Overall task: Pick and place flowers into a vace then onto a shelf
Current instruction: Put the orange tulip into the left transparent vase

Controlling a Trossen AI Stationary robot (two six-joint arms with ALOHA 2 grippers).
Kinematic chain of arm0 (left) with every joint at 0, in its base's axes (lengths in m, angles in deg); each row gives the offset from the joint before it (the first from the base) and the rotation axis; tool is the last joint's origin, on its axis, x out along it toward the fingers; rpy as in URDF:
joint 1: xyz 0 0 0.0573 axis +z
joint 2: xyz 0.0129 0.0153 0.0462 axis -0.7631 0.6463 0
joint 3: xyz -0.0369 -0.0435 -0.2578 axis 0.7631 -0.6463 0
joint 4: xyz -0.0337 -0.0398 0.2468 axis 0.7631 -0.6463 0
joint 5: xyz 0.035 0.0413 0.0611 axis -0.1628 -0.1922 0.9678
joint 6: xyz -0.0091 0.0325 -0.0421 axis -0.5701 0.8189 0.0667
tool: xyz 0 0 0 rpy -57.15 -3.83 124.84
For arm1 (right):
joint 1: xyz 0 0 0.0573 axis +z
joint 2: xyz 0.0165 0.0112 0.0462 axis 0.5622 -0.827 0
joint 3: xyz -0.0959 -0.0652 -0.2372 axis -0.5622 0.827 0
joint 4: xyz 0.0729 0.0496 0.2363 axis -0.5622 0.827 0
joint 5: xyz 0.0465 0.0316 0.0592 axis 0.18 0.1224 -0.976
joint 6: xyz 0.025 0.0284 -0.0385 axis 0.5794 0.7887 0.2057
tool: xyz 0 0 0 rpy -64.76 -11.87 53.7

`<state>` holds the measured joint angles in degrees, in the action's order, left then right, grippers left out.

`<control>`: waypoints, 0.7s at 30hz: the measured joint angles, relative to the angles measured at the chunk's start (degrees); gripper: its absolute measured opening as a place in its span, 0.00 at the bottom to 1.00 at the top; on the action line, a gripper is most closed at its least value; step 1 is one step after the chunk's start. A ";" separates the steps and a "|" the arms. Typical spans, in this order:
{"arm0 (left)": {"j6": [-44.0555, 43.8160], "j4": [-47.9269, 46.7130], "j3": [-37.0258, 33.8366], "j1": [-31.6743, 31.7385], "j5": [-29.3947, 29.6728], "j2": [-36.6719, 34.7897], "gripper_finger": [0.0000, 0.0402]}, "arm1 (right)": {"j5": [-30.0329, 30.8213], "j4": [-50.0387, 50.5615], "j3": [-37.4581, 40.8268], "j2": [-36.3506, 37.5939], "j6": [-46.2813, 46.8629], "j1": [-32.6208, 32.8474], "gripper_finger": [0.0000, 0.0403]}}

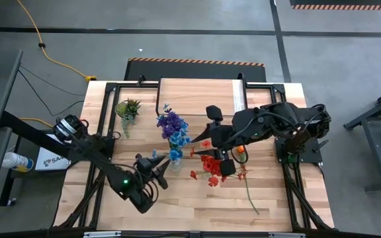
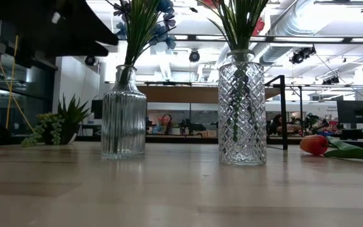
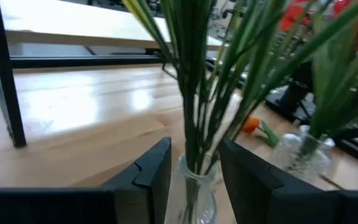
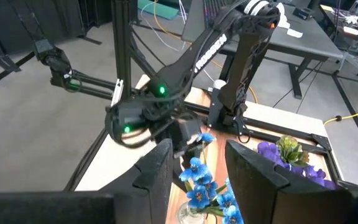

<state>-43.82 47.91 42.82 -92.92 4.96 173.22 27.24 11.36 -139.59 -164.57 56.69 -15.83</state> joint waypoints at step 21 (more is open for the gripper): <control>-0.55 -5.74 0.00 -12.96 -2.97 -9.32 0.42 | 8.11 24.90 -2.68 4.75 6.39 0.06 0.35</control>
<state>-44.37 42.17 42.82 -105.88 1.99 163.91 35.36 36.27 -142.26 -159.83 63.08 -15.77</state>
